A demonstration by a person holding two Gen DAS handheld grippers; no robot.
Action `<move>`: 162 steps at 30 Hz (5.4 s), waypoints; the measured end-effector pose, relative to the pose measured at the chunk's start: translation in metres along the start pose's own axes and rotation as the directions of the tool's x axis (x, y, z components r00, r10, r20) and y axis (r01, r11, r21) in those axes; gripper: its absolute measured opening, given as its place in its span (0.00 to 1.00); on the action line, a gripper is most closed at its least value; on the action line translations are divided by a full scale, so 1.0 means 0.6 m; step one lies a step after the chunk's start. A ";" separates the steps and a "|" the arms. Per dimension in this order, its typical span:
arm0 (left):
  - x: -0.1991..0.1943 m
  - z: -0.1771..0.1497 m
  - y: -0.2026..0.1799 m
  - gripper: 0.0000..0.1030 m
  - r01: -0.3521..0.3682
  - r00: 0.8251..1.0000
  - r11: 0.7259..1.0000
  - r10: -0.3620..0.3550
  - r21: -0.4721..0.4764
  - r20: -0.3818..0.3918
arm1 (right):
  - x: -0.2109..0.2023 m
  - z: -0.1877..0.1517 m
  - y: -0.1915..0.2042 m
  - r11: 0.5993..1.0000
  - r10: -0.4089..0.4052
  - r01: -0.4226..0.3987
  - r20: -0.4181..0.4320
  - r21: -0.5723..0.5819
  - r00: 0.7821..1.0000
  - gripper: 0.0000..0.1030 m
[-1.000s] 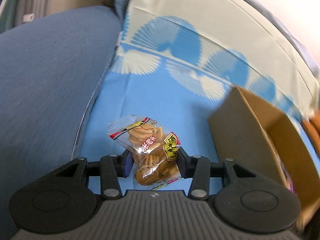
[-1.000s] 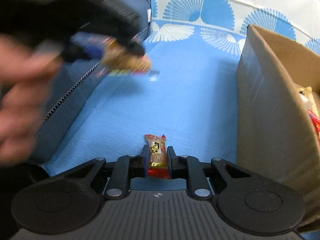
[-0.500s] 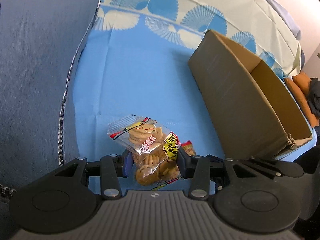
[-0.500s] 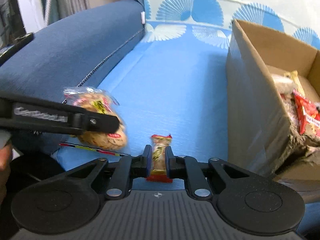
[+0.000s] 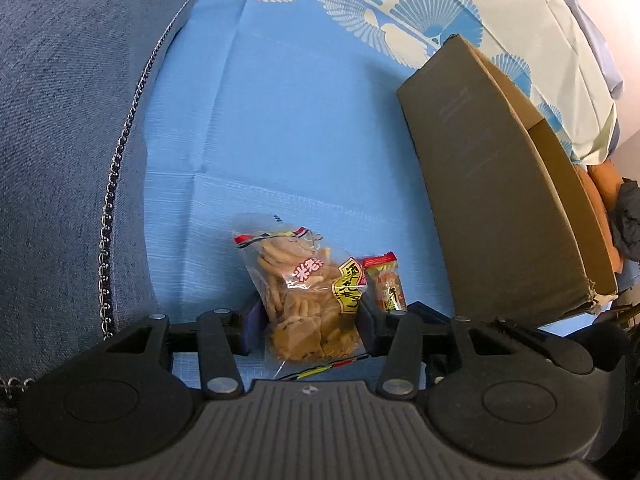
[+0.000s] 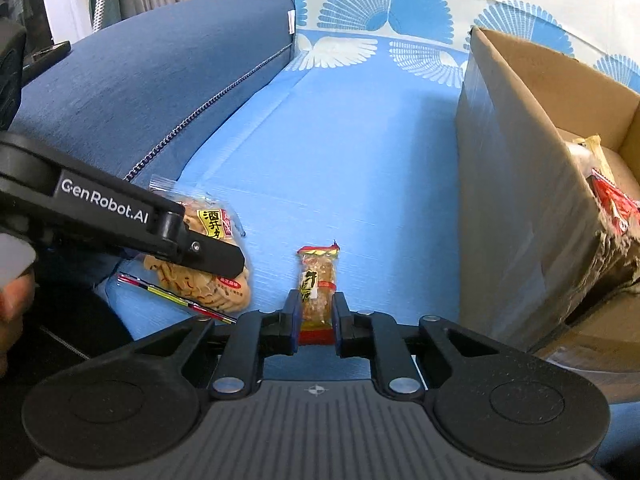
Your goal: Organize snacks
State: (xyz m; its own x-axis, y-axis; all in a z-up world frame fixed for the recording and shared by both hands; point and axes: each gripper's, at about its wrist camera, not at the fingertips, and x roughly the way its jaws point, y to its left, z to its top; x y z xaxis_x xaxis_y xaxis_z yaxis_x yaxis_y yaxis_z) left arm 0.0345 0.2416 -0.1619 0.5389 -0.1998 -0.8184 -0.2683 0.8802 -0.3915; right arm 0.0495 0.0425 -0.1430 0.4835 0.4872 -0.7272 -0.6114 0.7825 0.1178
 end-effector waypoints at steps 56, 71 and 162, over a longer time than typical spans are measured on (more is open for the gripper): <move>-0.103 -0.040 -0.104 0.49 -0.126 0.932 0.989 0.092 0.076 0.351 | -0.171 0.095 -0.040 0.999 0.053 -0.046 0.403 -0.028 0.914 0.17; -0.131 0.015 -0.236 0.49 -0.084 0.904 0.985 0.012 0.151 0.427 | -0.199 0.114 -0.131 0.993 -0.031 -0.027 0.472 0.115 0.881 0.17; -0.075 -0.099 -0.409 0.99 -0.127 0.917 0.969 0.033 0.212 0.397 | -0.306 -0.030 -0.332 0.907 -0.371 0.262 0.332 0.329 0.867 0.99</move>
State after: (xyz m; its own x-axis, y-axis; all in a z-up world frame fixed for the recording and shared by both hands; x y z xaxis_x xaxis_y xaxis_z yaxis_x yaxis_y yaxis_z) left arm 0.0288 0.0089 -0.0540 0.8023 0.0171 -0.5967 -0.1590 0.9696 -0.1860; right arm 0.0712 -0.2096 -0.0454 0.8540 0.2613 -0.4499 -0.2219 0.9651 0.1392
